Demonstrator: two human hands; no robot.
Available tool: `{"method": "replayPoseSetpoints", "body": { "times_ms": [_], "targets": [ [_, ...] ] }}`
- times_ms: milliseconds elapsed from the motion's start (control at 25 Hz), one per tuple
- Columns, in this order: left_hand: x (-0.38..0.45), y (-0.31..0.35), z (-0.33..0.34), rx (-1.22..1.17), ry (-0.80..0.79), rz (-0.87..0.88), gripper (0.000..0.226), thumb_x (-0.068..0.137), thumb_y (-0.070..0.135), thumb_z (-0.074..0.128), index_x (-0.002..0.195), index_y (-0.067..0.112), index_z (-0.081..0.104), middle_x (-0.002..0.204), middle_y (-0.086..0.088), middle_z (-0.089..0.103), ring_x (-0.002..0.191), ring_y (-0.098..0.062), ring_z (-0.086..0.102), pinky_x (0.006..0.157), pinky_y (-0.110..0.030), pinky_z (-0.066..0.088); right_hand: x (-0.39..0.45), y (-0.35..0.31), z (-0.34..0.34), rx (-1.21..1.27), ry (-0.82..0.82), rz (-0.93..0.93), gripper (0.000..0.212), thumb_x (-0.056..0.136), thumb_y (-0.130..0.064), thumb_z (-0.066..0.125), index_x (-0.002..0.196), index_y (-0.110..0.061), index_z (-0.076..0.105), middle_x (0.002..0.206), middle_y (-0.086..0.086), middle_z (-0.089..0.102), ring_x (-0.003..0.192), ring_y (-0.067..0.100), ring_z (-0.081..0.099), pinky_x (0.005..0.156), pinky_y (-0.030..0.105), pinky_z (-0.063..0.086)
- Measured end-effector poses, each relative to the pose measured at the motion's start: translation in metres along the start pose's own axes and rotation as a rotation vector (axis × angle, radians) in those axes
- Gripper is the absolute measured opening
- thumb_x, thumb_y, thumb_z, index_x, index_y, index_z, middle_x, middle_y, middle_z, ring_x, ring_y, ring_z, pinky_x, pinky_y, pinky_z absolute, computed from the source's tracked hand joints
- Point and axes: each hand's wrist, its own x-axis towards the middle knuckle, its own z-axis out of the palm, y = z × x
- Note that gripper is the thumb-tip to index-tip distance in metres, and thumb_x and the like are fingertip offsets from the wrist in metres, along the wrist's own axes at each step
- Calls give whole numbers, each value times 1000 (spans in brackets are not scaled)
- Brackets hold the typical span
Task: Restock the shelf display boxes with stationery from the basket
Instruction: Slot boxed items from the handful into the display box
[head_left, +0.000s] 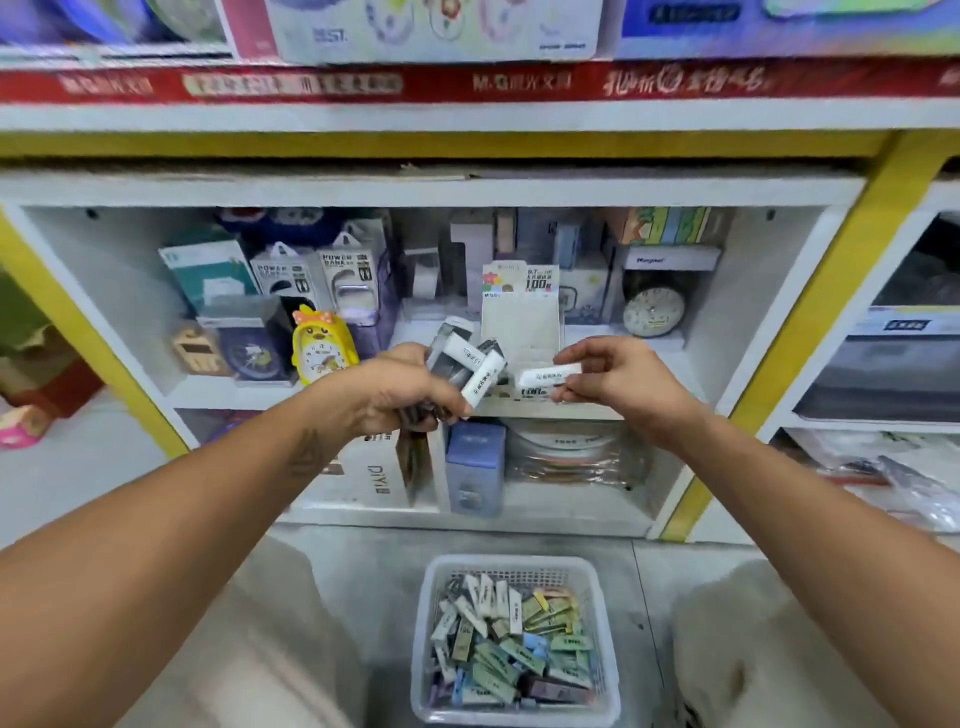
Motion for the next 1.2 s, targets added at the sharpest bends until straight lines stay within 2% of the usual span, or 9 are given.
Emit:
{"method": "replayPoseSetpoints", "body": {
  "times_ms": [120,240,360,440,680,840,920,1000,1200],
  "targets": [
    [7,14,-11,-80,57,-14,27,70,-15,75,85,4,63,62,-13,68,54,-21,65,43,-22,46,19,-18,5,1,40,17,11,83,10,72,90,5,64,79,21,68,73,32,74,74,32,63],
    [18,19,-17,-159,108,-13,28,70,-15,76,87,2,62,65,-15,68,57,-23,66,45,-22,46,43,-25,13,21,95,67,15,83,8,72,92,6,60,82,23,67,74,35,76,73,41,64],
    [34,21,-29,-213,158,-10,35,70,-14,76,98,-2,57,64,-17,65,52,-21,64,44,-22,44,69,-27,25,156,94,159,23,85,12,66,103,-3,60,92,19,71,80,32,76,72,35,62],
    [42,19,-39,-235,183,-16,32,71,-12,77,93,-4,57,60,-15,66,48,-19,63,43,-21,45,85,-27,34,126,90,164,35,88,14,60,115,-8,63,94,13,73,83,26,76,70,29,55],
    [48,9,-73,-233,228,-42,24,69,-11,79,83,-1,63,61,-13,68,54,-21,66,44,-22,47,123,-29,72,276,-95,216,69,95,20,42,145,-27,44,115,13,52,90,39,75,79,42,63],
    [48,7,-96,-232,292,-66,27,68,-11,79,89,-3,64,77,-21,67,63,-26,66,44,-22,46,140,-27,96,0,-95,41,29,94,4,62,115,-14,68,97,8,72,79,27,76,82,41,62],
    [48,5,-102,-240,311,-84,33,69,-11,78,96,-5,62,77,-22,66,60,-25,65,43,-23,46,146,-23,104,-145,-71,-75,12,91,-5,70,99,-13,72,78,-3,75,69,17,75,63,24,58],
    [48,3,-106,-248,311,-102,39,70,-12,77,105,-6,61,74,-20,65,56,-23,65,41,-22,45,151,-20,111,-171,-72,-149,7,89,-5,72,91,-11,72,71,-3,72,59,8,69,50,14,48],
    [46,2,-115,-261,322,-104,41,69,-14,76,104,-3,58,68,-18,67,53,-23,65,41,-21,43,162,-12,119,-164,-86,-142,8,89,-1,72,88,-8,73,71,7,73,66,19,74,69,27,61]
  ]
}}
